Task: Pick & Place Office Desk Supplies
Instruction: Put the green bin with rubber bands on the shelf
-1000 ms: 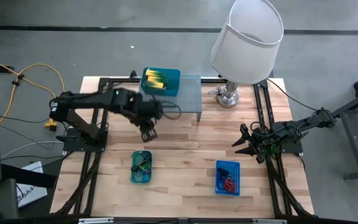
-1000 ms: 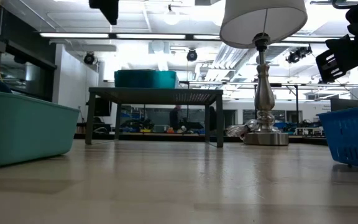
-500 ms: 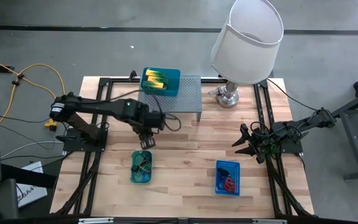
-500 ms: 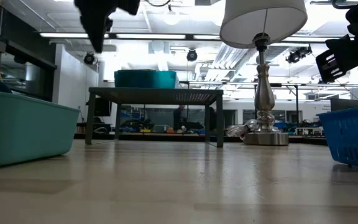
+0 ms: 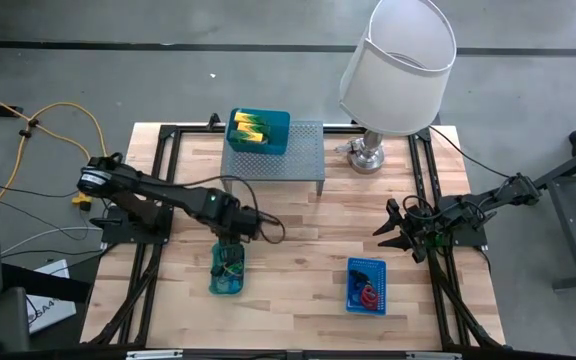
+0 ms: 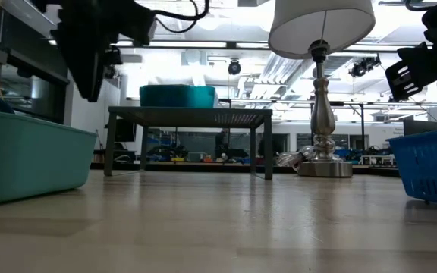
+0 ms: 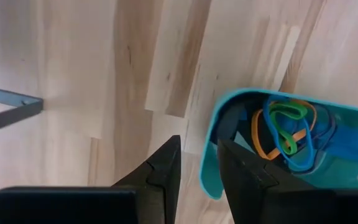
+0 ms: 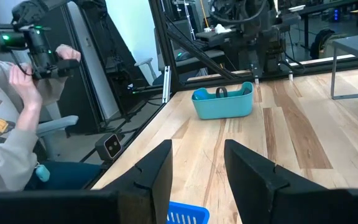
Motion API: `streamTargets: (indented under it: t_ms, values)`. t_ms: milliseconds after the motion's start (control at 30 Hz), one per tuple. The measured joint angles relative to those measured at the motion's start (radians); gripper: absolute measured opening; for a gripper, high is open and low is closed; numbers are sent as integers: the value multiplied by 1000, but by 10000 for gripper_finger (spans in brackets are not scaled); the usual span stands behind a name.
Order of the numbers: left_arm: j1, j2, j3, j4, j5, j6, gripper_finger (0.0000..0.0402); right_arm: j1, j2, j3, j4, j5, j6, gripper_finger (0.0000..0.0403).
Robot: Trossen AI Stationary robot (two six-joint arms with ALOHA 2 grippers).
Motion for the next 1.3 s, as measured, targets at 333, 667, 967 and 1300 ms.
streamTargets:
  t_ms: [333,667,967,1300]
  values:
    - [-34,-137,-199,125,-26,-164,99,0,0,0,0,0,0,134]
    - [-58,-171,-299,179,-21,-172,99,0,0,0,0,0,0,134]
    - [-106,-171,-336,213,-31,-164,99,0,0,0,0,0,0,134]
    - [-114,-171,-356,237,-44,-103,99,0,0,0,0,0,0,134]
